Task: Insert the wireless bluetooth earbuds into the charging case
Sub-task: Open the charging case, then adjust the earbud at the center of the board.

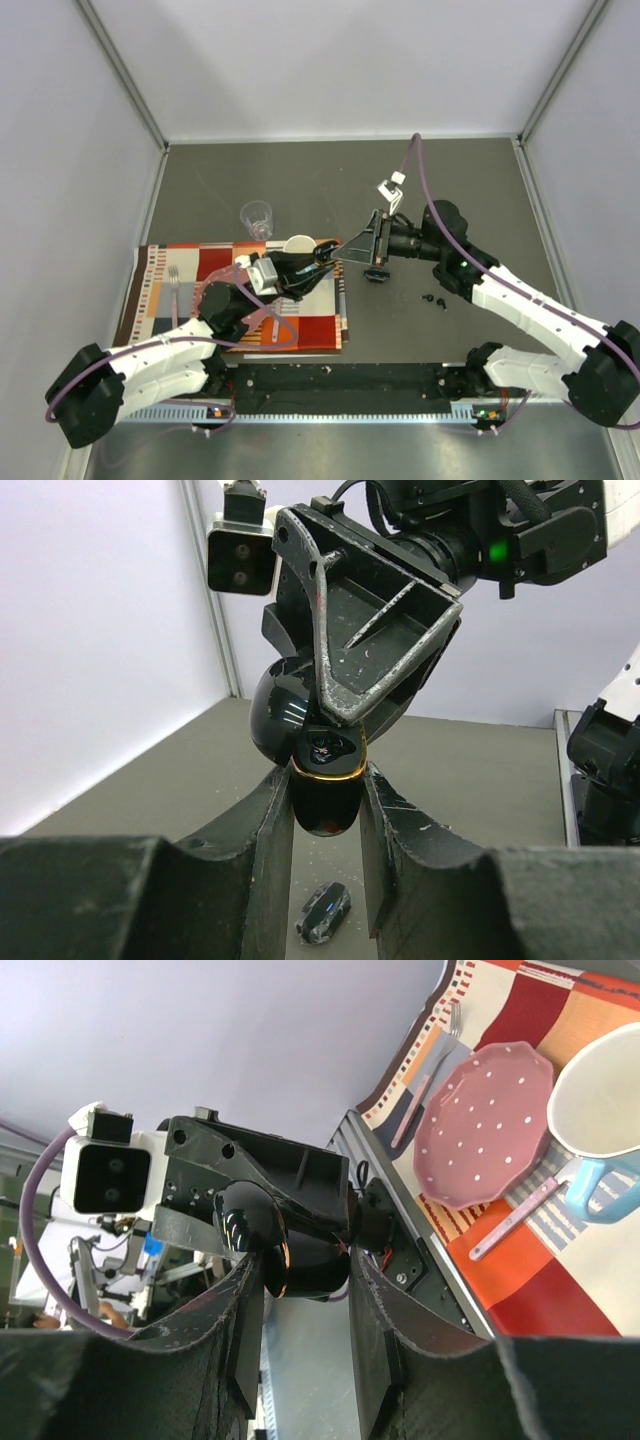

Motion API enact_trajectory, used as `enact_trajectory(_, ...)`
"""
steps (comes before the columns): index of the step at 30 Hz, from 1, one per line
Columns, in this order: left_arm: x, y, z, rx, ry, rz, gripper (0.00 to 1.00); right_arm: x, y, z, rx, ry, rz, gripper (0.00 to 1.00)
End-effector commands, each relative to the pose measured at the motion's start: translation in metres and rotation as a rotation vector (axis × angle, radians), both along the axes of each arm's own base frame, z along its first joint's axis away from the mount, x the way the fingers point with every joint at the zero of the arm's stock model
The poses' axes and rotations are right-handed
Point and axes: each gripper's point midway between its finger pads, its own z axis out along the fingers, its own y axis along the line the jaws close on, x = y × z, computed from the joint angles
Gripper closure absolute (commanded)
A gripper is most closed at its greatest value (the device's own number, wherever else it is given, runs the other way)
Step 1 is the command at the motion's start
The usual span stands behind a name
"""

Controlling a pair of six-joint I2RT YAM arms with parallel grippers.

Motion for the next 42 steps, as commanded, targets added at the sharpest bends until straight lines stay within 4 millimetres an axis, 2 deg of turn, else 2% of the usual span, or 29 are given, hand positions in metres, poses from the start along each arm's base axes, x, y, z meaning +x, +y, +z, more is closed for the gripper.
enact_trajectory(1,0.0,0.003,0.024,-0.071,-0.011,0.003,0.85,-0.001,0.002,0.013,-0.016,-0.088,-0.01,1.0)
enact_trajectory(4,0.0,0.004,0.025,-0.077,-0.011,0.004,0.86,0.001,0.003,0.011,-0.021,-0.081,-0.013,1.0)
enact_trajectory(6,-0.001,0.005,0.027,-0.083,-0.02,0.005,0.92,0.002,0.003,0.01,-0.026,-0.078,-0.017,1.0)
enact_trajectory(7,0.0,0.007,0.028,-0.093,-0.019,0.016,0.98,0.002,0.003,0.009,-0.029,-0.073,-0.018,1.0)
enact_trajectory(9,0.0,0.01,0.029,-0.108,-0.024,0.026,1.0,0.003,0.003,0.008,-0.032,-0.07,-0.02,1.0)
enact_trajectory(10,0.001,0.012,0.028,-0.113,-0.02,0.035,1.0,0.003,0.003,0.007,-0.035,-0.068,-0.021,0.97)
enact_trajectory(11,0.001,0.012,0.027,-0.111,-0.02,0.038,1.0,0.004,0.003,0.006,-0.038,-0.068,-0.028,0.87)
enact_trajectory(13,0.001,0.013,0.027,-0.113,-0.02,0.042,1.0,0.006,0.001,0.006,-0.037,-0.072,-0.047,0.76)
enact_trajectory(14,0.0,0.014,0.025,-0.111,-0.018,0.043,1.0,0.007,0.0,0.004,-0.04,-0.07,-0.057,0.66)
enact_trajectory(17,0.0,0.014,0.021,-0.105,-0.013,0.044,1.0,0.008,-0.001,0.005,-0.044,-0.074,-0.069,0.47)
enact_trajectory(20,0.0,0.015,0.018,-0.103,-0.01,0.048,1.0,0.01,-0.003,0.006,-0.046,-0.077,-0.087,0.35)
enact_trajectory(26,0.0,0.02,0.015,-0.104,-0.012,0.069,1.0,0.012,-0.008,0.008,-0.049,-0.091,-0.122,0.28)
enact_trajectory(30,0.0,0.024,0.014,-0.107,-0.017,0.084,1.0,0.014,-0.02,0.015,-0.043,-0.112,-0.168,0.25)
enact_trajectory(33,-0.003,0.027,0.014,-0.105,-0.028,0.089,1.0,0.017,-0.039,0.015,-0.067,-0.122,-0.229,0.24)
enact_trajectory(36,-0.004,0.031,0.014,-0.105,-0.027,0.096,1.0,0.03,-0.071,-0.005,-0.184,-0.098,-0.367,0.24)
enact_trajectory(37,-0.005,0.031,0.014,-0.105,-0.029,0.097,1.0,0.043,-0.086,-0.013,-0.245,-0.11,-0.459,0.24)
enact_trajectory(38,-0.006,0.032,0.016,-0.106,-0.034,0.093,1.0,0.043,-0.102,-0.03,-0.336,-0.067,-0.505,0.26)
enact_trajectory(40,-0.008,0.034,0.018,-0.107,-0.042,0.091,1.0,0.06,-0.134,-0.049,-0.458,-0.057,-0.636,0.28)
enact_trajectory(41,-0.009,0.034,0.019,-0.107,-0.046,0.091,1.0,0.058,-0.148,-0.069,-0.546,-0.008,-0.651,0.31)
enact_trajectory(42,-0.011,0.035,0.022,-0.111,-0.052,0.09,1.0,0.065,-0.165,-0.077,-0.59,0.018,-0.7,0.33)
